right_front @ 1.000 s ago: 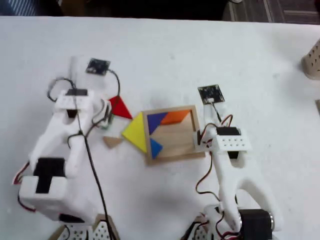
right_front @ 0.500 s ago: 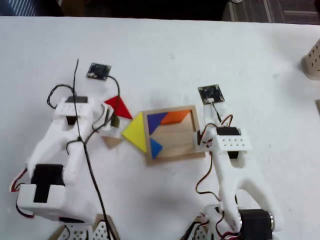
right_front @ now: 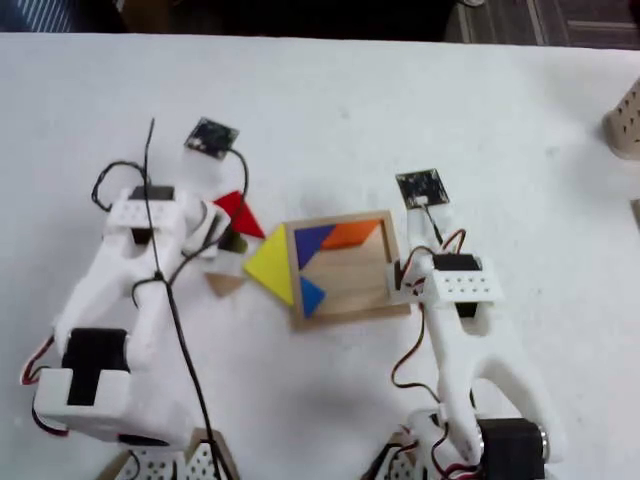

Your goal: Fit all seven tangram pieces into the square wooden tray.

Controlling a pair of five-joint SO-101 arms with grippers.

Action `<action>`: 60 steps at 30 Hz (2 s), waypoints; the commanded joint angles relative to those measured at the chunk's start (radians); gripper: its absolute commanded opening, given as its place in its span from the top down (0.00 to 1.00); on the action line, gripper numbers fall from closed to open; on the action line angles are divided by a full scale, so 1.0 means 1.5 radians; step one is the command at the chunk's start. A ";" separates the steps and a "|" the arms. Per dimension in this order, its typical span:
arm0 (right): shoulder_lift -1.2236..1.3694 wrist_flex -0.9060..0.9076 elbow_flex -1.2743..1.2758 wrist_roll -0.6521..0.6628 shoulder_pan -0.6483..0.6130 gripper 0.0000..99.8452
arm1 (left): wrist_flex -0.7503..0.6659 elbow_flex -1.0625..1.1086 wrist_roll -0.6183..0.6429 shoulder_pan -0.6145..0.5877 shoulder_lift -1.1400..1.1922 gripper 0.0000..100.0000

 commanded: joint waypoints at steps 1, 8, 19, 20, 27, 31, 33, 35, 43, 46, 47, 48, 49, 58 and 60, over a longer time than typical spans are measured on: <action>-0.024 -0.011 -0.015 0.007 -0.008 0.98 | -0.008 -0.049 -0.047 0.002 0.007 0.66; -0.024 -0.011 -0.015 0.007 -0.009 0.98 | -0.007 -0.096 -0.052 -0.001 0.109 0.66; -0.024 -0.011 -0.012 0.007 -0.009 0.98 | 0.043 -0.097 -0.059 -0.018 0.110 0.66; -0.024 -0.011 -0.012 0.007 -0.009 0.98 | 0.044 -0.097 -0.059 -0.018 0.110 0.66; -0.024 -0.011 -0.012 0.007 -0.009 0.98 | 0.044 -0.096 -0.048 -0.018 0.110 0.68; -0.024 -0.011 -0.012 0.007 -0.009 0.98 | 0.044 -0.099 -0.041 -0.010 0.112 0.79; -0.024 -0.011 -0.012 0.007 -0.009 0.98 | 0.044 -0.102 -0.039 -0.004 0.113 0.81; -0.024 -0.011 -0.012 0.007 -0.009 0.98 | 0.044 -0.102 -0.035 0.002 0.113 0.80; -0.024 -0.011 -0.012 0.007 -0.009 0.98 | 0.044 -0.096 -0.035 0.002 0.110 0.83; -0.024 -0.011 -0.012 0.007 -0.009 0.98 | 0.044 -0.100 -0.034 -0.001 0.109 0.87; -0.024 -0.011 -0.012 0.007 -0.009 0.98 | 0.045 -0.102 -0.033 -0.002 0.109 0.88; -0.024 -0.011 -0.012 0.007 -0.009 0.98 | 0.050 -0.103 -0.033 -0.002 0.109 0.88; -0.024 -0.011 -0.012 0.007 -0.009 0.98 | 0.058 -0.105 -0.033 -0.002 0.109 0.88; -0.024 -0.011 -0.012 0.007 -0.009 0.98 | 0.215 -0.219 0.037 0.002 0.109 0.88; -0.024 -0.011 -0.012 0.007 -0.009 0.98 | 0.237 -0.237 0.037 0.002 0.109 0.88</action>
